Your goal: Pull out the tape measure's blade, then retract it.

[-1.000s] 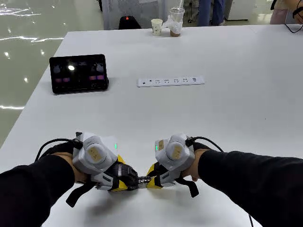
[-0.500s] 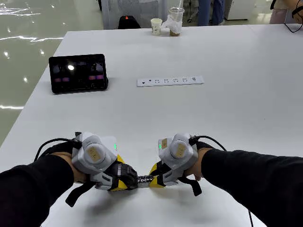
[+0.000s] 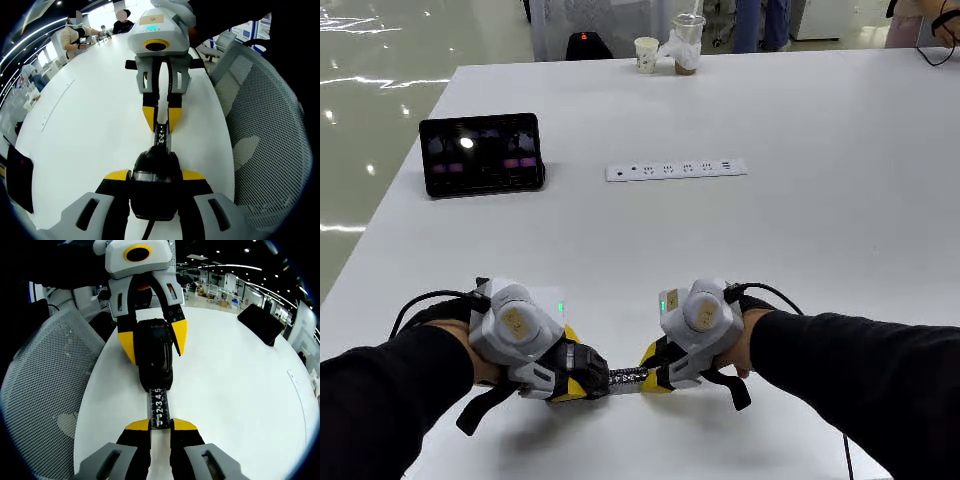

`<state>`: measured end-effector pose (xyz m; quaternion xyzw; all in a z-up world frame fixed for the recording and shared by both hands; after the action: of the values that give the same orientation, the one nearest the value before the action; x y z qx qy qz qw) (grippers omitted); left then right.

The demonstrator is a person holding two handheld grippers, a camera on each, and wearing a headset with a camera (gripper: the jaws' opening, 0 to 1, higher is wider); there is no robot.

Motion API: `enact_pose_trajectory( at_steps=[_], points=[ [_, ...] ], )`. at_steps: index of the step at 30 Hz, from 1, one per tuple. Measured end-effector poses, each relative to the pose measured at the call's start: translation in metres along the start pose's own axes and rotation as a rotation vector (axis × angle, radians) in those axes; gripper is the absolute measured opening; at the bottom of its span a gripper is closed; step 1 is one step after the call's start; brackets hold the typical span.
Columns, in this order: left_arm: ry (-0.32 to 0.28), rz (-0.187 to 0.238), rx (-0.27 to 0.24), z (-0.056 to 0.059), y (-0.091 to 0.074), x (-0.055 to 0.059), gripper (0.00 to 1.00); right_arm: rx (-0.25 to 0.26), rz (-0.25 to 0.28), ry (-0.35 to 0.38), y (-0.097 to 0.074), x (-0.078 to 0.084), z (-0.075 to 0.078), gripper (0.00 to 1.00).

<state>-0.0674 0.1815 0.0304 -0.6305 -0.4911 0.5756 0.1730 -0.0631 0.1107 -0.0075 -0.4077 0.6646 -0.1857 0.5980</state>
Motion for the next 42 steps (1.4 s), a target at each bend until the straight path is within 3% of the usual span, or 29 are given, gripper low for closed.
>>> enact_pose_trajectory(
  at_steps=[42],
  points=[
    [0.003,0.005,-0.002,0.001,0.001,-0.001,0.31,0.008,-0.002,0.029,-0.013,0.014,-0.003,0.11]
  ],
)
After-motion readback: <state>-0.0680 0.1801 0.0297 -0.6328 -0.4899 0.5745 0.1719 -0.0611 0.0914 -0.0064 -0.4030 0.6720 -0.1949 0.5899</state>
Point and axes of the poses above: the centre of the closed fingertips' face, and the gripper's own axes: y roughly forward along the fingers, z roughly to its right, x roughly out of its underside, the point moved 1 cm from there along -y, roughly backward along the fingers, and after that the axes turned 13 degrees about -x, right-handed, at the moved point
